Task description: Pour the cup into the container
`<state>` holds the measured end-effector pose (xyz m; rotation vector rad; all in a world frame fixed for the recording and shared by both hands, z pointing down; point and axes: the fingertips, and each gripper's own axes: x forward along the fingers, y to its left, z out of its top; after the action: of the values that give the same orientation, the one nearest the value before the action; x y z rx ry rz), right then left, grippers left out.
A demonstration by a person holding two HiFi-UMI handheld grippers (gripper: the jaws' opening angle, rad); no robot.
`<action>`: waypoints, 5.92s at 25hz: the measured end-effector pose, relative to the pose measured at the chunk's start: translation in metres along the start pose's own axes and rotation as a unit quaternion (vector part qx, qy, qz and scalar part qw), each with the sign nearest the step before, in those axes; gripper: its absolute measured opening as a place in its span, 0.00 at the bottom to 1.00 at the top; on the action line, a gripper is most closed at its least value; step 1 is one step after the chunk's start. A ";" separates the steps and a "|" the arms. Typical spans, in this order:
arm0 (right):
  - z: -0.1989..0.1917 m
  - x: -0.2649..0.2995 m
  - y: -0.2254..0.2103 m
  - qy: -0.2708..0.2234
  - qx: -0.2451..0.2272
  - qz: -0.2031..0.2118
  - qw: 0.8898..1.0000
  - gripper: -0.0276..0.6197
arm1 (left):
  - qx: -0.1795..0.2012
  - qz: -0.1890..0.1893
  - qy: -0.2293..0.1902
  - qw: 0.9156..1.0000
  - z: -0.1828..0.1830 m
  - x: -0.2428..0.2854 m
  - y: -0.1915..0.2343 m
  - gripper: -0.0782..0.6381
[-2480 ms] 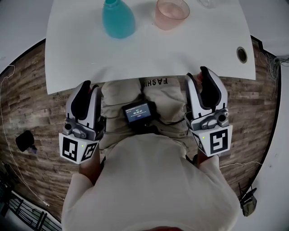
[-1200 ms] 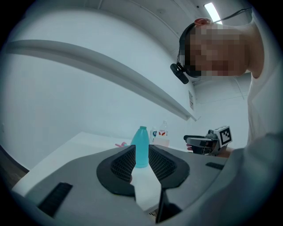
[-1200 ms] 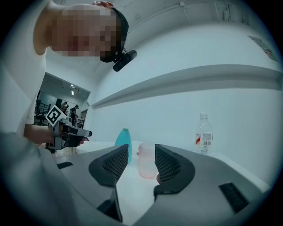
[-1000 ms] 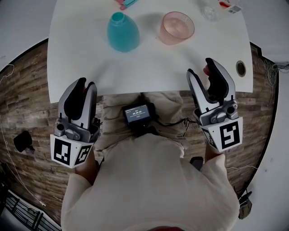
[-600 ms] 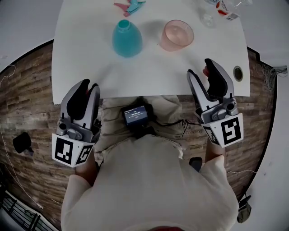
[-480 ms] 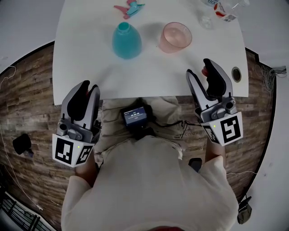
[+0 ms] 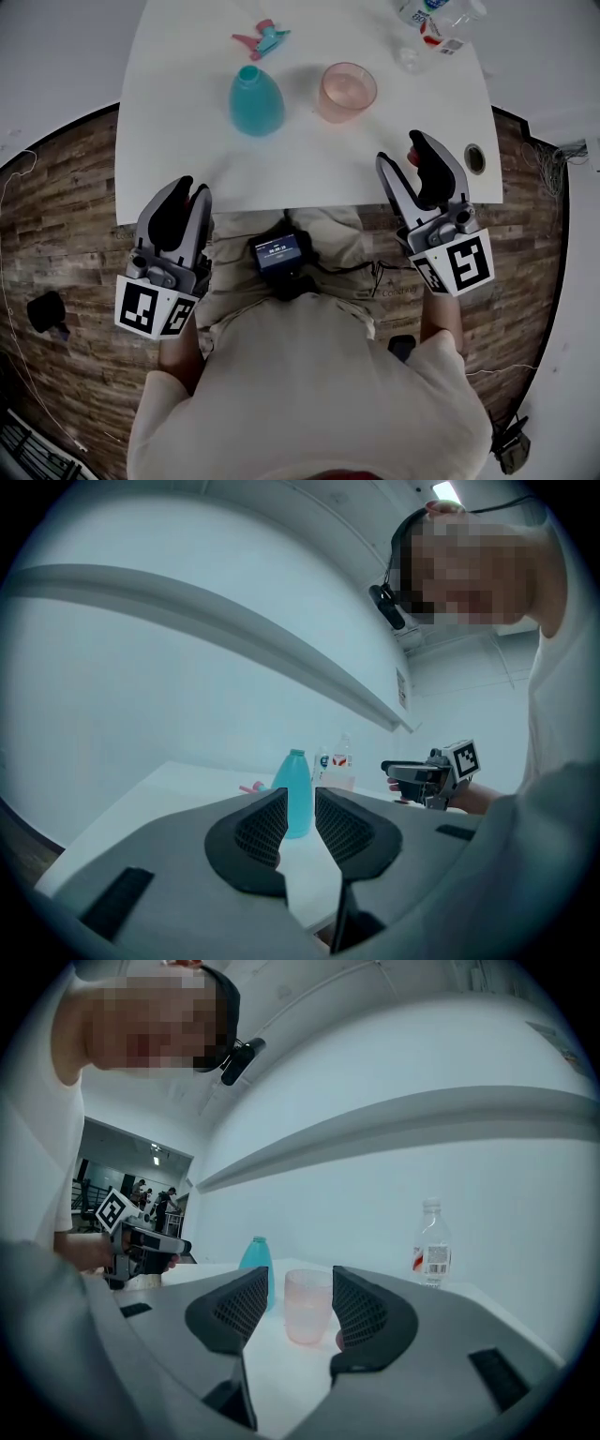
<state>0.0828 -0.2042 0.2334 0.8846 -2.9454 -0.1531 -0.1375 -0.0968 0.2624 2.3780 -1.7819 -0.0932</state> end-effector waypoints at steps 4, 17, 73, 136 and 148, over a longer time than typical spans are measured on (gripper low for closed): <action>0.004 -0.005 -0.003 -0.005 0.004 -0.003 1.000 0.35 | -0.001 -0.002 -0.001 1.000 0.002 0.002 -0.003 0.25; -0.001 -0.011 -0.002 -0.003 0.011 -0.005 1.000 0.35 | -0.002 -0.001 0.001 1.000 0.001 0.001 -0.001 0.25; -0.034 0.060 -0.023 0.082 -0.039 0.130 0.987 0.51 | 0.009 0.025 0.000 1.000 0.006 -0.011 0.017 0.25; -0.062 0.114 -0.006 0.110 -0.038 0.190 0.975 0.59 | 0.005 0.038 0.003 0.999 0.003 -0.025 0.027 0.25; -0.059 0.107 -0.007 0.112 -0.045 0.171 0.978 0.60 | 0.005 0.042 0.002 0.999 0.004 -0.030 0.029 0.25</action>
<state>0.0030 -0.2733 0.2945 0.3464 -2.7970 -0.1549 -0.1740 -0.0764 0.2623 2.3054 -1.8806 -0.0682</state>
